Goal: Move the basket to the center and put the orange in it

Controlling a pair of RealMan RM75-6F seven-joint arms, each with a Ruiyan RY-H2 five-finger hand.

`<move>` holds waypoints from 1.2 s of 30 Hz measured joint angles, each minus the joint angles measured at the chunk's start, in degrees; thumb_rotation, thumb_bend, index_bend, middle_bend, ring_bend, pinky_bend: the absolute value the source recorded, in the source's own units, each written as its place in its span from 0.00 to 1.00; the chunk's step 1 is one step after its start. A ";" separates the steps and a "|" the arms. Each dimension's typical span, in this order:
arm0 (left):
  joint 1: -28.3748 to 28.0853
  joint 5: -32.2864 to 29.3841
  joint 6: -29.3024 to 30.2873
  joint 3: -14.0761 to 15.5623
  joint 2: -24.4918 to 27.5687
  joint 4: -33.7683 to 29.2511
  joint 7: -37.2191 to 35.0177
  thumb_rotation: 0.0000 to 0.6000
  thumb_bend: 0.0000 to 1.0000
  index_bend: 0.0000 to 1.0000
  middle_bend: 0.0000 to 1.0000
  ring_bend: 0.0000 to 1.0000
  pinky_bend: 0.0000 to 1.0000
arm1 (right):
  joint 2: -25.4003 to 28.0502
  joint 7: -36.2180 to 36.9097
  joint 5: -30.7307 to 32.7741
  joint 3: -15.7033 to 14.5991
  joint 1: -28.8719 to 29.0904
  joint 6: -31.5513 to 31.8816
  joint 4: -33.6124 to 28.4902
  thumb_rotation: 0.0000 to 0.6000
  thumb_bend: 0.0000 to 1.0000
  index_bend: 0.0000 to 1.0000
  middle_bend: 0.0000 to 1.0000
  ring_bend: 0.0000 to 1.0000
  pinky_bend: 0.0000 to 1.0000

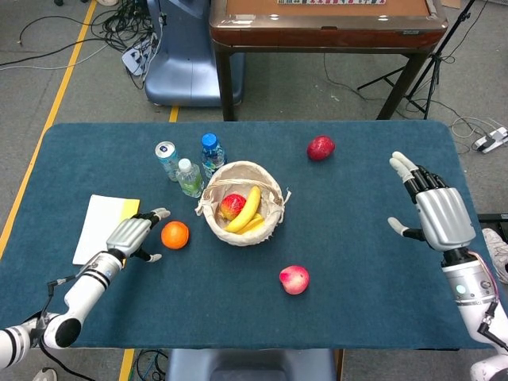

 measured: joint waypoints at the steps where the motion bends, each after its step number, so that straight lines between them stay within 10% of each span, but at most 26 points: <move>1: -0.50 -1.38 0.06 -0.10 -0.67 0.30 0.81 1.00 0.20 0.14 0.15 0.24 0.19 | 0.08 0.09 -0.04 0.06 -0.15 -0.03 0.04 1.00 0.17 0.03 0.08 0.12 0.27; 16: -4.70 -15.19 6.86 -0.78 -9.57 4.73 9.83 1.00 0.20 0.39 0.44 0.53 0.46 | 0.45 2.35 -0.80 0.94 -1.77 -0.81 1.71 1.00 0.17 0.03 0.08 0.12 0.27; 36: 1.86 -3.05 16.63 -0.92 -3.57 -0.84 1.87 1.00 0.20 0.50 0.55 0.58 0.56 | -0.03 4.74 -2.94 1.13 -4.18 -0.32 3.14 1.00 0.17 0.03 0.08 0.12 0.27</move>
